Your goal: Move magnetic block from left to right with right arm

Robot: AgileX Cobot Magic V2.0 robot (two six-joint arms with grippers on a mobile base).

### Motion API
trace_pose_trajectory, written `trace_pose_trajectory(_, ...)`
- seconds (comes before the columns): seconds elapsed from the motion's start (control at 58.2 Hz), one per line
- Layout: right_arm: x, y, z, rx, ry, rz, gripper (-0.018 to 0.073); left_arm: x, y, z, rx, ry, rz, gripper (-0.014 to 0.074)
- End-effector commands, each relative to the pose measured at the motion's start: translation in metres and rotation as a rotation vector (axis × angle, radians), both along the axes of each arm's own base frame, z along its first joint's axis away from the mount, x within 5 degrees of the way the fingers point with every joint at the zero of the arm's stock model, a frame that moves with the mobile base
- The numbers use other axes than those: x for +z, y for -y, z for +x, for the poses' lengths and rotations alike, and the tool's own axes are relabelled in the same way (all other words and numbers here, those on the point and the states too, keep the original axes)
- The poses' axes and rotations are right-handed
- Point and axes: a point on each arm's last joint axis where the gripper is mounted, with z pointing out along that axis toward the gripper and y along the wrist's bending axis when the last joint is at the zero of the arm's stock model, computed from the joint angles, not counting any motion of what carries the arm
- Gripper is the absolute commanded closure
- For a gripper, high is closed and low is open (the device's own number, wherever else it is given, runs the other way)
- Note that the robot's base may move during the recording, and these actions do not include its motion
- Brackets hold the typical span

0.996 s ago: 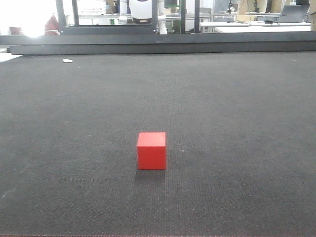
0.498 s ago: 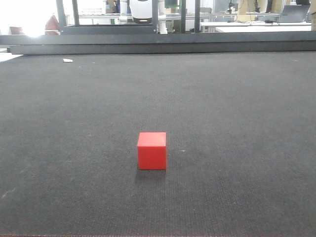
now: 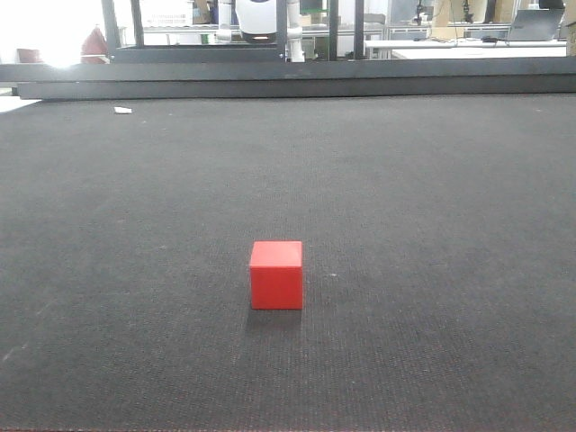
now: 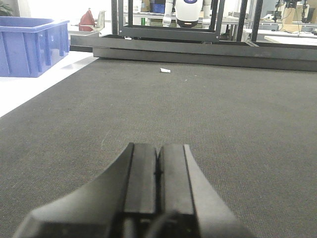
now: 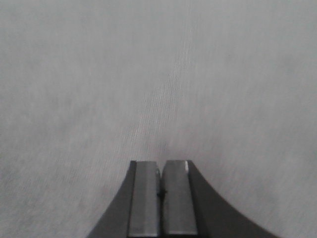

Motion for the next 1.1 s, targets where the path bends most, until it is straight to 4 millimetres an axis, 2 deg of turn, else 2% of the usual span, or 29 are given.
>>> trace_pose_trajectory(0.0,0.016,0.0,0.018,-0.055,-0.026,0.063,0.0503,0.004,0.0,-0.001,0.001,0.08,-0.007,0.0713)
trace_pose_trajectory(0.206,0.016,-0.007,0.045,-0.182,-0.283,0.134,0.0502,0.004,0.0,-0.001,0.001,0.08,-0.007,0.0713)
trace_pose_trajectory(0.378,0.014,-0.026,0.066,-0.155,-0.457,0.075,0.0475,0.004,0.0,-0.001,0.001,0.08,-0.007,0.0713)
trace_pose_trajectory(0.481,0.014,-0.042,0.078,-0.129,-0.528,0.058,0.0342,0.004,0.0,-0.001,0.001,0.08,-0.007,0.0713)
trace_pose_trajectory(0.635,0.015,-0.068,0.097,-0.096,-0.604,0.038,-0.0001,0.004,0.0,-0.001,0.001,0.08,-0.007,0.0713)
trace_pose_trajectory(0.687,0.016,-0.076,0.102,-0.083,-0.636,0.026,-0.008,0.004,0.0,-0.001,0.001,0.08,-0.007,0.0713)
trace_pose_trajectory(0.927,0.026,-0.132,0.13,-0.002,-0.742,0.086,-0.0064,0.004,0.0,-0.001,0.001,0.08,-0.007,0.0713)
trace_pose_trajectory(1.082,0.028,-0.166,0.144,-0.039,-0.75,0.141,-0.0064,0.004,0.0,-0.001,0.001,0.08,-0.007,0.0713)
